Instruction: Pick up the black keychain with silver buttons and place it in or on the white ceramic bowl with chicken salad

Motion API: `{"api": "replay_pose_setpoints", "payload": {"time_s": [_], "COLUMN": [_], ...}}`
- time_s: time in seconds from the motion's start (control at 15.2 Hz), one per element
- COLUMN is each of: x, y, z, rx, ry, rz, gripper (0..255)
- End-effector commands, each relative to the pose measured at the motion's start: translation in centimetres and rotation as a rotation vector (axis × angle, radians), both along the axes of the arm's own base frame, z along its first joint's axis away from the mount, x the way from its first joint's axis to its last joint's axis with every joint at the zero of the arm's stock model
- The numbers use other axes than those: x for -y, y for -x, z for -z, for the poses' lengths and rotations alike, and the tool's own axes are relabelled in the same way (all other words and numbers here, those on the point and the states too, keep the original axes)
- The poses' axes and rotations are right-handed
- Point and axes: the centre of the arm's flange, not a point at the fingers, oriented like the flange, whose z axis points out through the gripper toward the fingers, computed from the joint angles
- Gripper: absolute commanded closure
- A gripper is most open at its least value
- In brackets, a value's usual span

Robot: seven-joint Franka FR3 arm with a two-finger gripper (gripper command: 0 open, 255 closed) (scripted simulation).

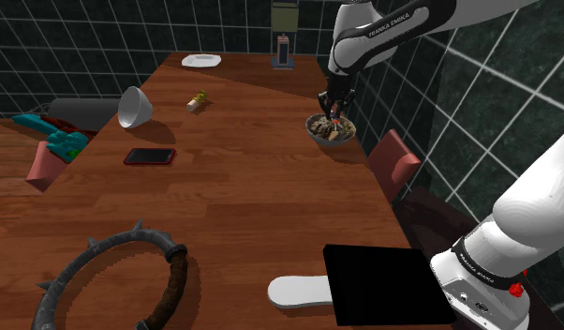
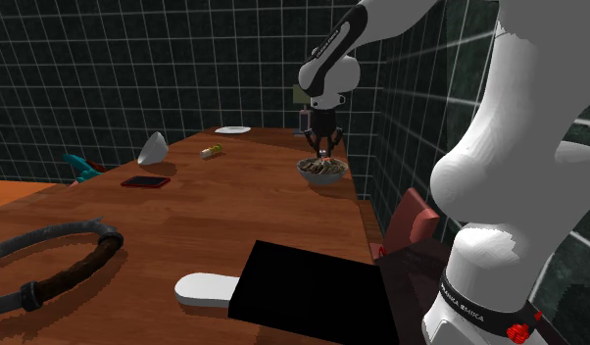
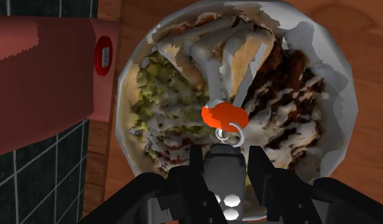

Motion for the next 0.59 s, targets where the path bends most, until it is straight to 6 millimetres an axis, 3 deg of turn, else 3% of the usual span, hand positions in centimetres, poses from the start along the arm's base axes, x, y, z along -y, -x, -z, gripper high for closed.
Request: {"api": "replay_pose_setpoints", "payload": {"time_s": [0.0, 0.26, 0.33, 0.53], "x": [-0.01, -0.01, -0.01, -0.01], "y": [-0.01, -0.01, -0.01, -0.01], "z": [0.05, 0.05, 0.05, 0.05], "rx": [0.000, 0.000, 0.000, 0.000], "ry": [0.000, 0.000, 0.000, 0.000], "rz": [0.000, 0.000, 0.000, 0.000], "gripper": [255, 255, 0, 0]}}
